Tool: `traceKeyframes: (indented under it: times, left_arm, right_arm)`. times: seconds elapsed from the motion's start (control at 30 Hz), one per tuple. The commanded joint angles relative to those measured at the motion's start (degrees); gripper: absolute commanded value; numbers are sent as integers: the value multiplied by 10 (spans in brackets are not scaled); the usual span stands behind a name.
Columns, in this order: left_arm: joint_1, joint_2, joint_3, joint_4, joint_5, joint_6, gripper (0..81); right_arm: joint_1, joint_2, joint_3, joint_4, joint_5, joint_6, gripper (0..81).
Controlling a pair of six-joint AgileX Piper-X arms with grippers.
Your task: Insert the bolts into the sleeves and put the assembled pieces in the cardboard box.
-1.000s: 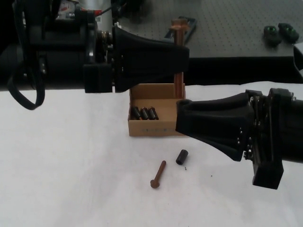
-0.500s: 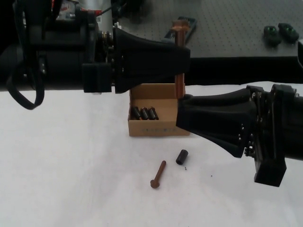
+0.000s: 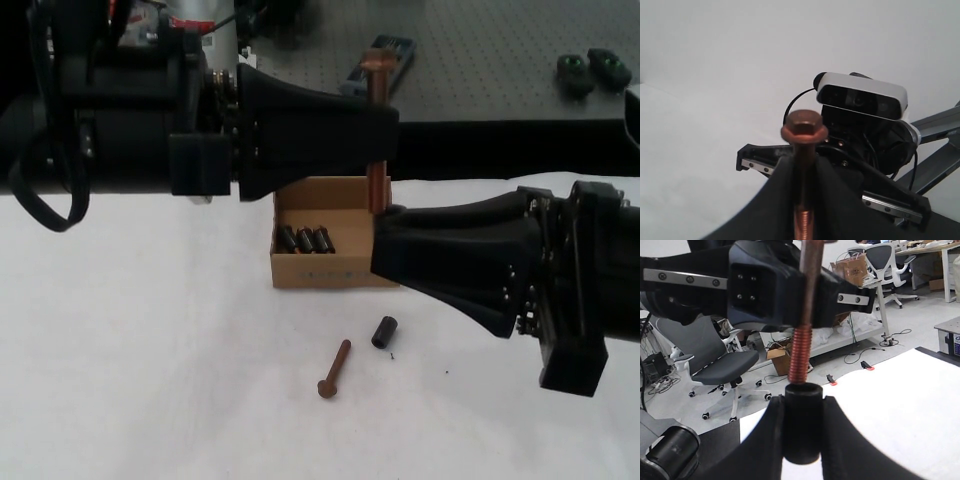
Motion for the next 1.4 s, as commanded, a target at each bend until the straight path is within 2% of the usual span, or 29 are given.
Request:
traceKeyframes:
  times: [0.0,0.13,0.43,0.7,0.9,0.97,1.0,1.17,1.2,1.27,1.37]
  left_arm:
    - [2,-5,-3,8,11,0,11]
    - [2,-5,-3,8,11,0,11]
    - [2,-5,-3,8,11,0,11]
    - [2,-5,-3,8,15,0,11]
    - [2,-5,-3,8,27,0,15]
    - [2,-5,-3,8,38,0,57]
    - [2,-5,-3,8,39,0,103]
    - [2,-5,-3,8,35,0,453]
    - [2,-5,-3,8,28,-5,496]
    - [2,-5,-3,8,18,-19,544]
    - [2,-5,-3,8,6,-19,526]
  right_arm:
    - [1,3,-8,-12,-6,2,28]
    - [4,15,-8,-12,-30,17,28]
    - [7,25,-12,-52,-24,11,28]
    - [4,25,-12,-114,-8,67,28]
    - [4,25,-10,-115,2,64,28]
    - [4,25,-10,-115,5,61,28]
    - [4,25,-10,-115,5,61,28]
    - [4,25,-10,-115,5,61,28]
    - [4,25,-10,-115,5,61,28]
    - [4,25,-10,-115,6,61,28]
    - [4,25,-10,-115,12,61,28]
